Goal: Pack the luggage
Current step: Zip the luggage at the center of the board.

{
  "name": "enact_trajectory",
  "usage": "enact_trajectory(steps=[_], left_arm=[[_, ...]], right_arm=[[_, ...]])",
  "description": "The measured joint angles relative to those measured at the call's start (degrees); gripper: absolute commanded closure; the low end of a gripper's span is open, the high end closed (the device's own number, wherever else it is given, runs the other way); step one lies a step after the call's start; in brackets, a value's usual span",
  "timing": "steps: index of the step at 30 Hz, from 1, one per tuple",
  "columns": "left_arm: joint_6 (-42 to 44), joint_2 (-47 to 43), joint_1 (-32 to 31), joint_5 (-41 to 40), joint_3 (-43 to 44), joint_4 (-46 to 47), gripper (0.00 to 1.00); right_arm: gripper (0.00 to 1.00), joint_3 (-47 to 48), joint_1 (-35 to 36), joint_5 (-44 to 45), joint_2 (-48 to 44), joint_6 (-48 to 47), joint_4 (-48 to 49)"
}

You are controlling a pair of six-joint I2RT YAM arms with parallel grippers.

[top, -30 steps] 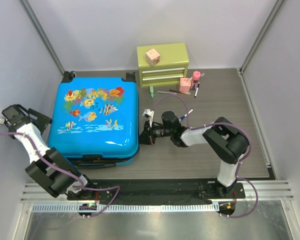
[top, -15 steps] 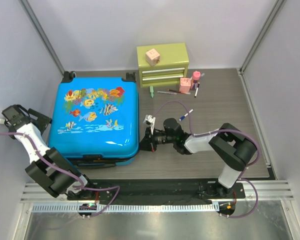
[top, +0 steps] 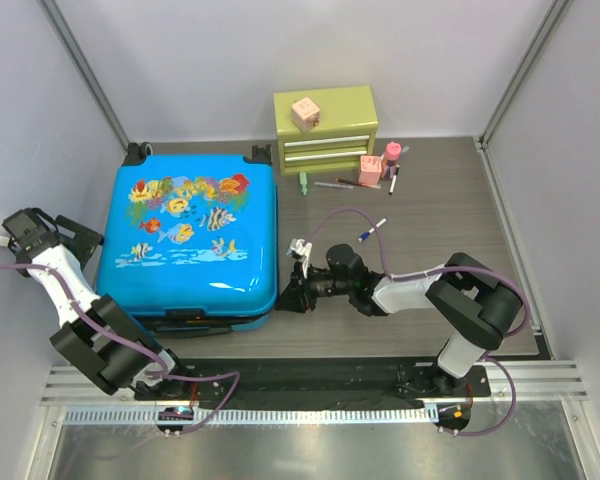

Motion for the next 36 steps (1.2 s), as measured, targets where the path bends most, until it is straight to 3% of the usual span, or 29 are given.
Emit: enact_trajectory(steps=[4,5,6,16,25,28,31,34,36], left_arm=[[0.0,0.2,0.0,0.5,0.7,-0.8,0.0],[0.0,0.2,0.0,0.6,0.9,-1.0,0.0],[0.0,0.3,0.0,0.7,1.1,-1.2,0.0],[0.0,0.3,0.0,1.0,1.2,-1.4,0.0],[0.0,0.3,0.0,1.0,1.5,-1.6,0.0],[0.1,0.3,0.0,1.0,1.7,-1.9,0.0],[0.2,0.3,0.0,1.0,1.7,-2.0,0.0],[0.3,0.3,0.0,1.0,1.7,-2.0,0.0],[0.3,0.3,0.0,1.0,1.7,-2.0,0.0]], right_arm=[[0.35,-0.1,-1.2,2.1,-0.4,-1.7,-2.3],[0.18,-0.1,-1.6,2.8,-0.6,-2.4,-2.8],[0.15,-0.1,-1.8,3.4,-0.8,-2.9,-3.0],[0.16,2.1,-2.4,5.6,1.1,-7.1,-1.5],[0.19,3.0,-2.7,2.6,8.0,-9.0,8.6],[0.27,2.7,-3.0,2.4,8.7,-9.5,11.3],[0.43,2.3,-3.2,2.5,8.7,-9.5,14.2],[0.63,1.4,-3.1,2.5,8.7,-8.5,16.5],[0.84,1.2,-3.1,2.3,8.7,-7.5,17.8]])
